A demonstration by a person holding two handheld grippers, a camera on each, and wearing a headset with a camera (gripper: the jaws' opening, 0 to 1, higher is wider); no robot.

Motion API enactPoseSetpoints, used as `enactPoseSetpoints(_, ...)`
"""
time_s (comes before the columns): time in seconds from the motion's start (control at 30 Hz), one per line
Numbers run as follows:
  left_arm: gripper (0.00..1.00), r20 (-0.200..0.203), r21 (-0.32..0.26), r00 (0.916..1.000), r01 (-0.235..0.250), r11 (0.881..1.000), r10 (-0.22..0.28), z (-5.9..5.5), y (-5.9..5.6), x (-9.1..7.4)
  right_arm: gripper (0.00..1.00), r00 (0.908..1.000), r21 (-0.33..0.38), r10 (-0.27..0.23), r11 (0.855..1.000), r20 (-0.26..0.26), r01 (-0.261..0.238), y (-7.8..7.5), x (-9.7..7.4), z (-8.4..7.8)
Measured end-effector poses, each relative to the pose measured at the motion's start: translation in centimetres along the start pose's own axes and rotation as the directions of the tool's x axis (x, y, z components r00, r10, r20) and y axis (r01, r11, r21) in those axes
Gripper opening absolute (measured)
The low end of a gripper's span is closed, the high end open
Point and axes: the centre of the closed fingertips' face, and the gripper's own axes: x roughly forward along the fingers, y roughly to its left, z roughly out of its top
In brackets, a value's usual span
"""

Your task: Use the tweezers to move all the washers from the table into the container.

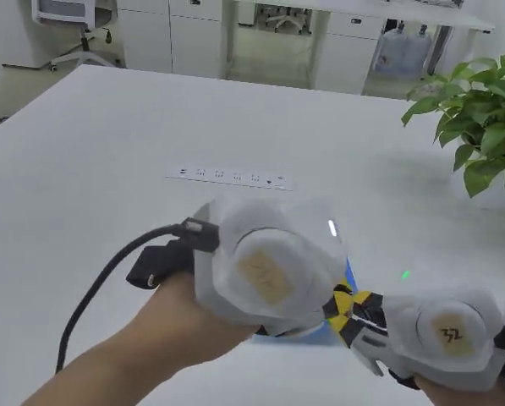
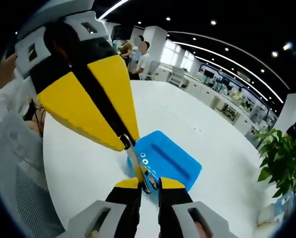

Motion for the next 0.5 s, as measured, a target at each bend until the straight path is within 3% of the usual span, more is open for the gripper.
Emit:
enactPoseSetpoints(0.3,0.00,-0.064,-0.023,0.9960,0.060,0.998,-0.061,-4.4,-2.2,0.3,0.11,0.9965,0.023,0.048,0.999,-0.068,-0.046,2.7,0.9,-3.3)
enactPoseSetpoints(0.4,0.00,-0.091,-0.035,0.9923,0.081,0.996,-0.084,-6.3,-2.6,0.6,0.12,0.9939,0.000,0.059,0.998,-0.093,-0.059,3.4,1.5,-4.2)
enactPoseSetpoints(0.5,0.00,-0.130,-0.069,0.9858,0.099,0.993,-0.107,-8.2,-3.0,0.9,0.12,0.9907,0.024,0.092,0.996,-0.100,-0.090,4.3,2.1,-5.1)
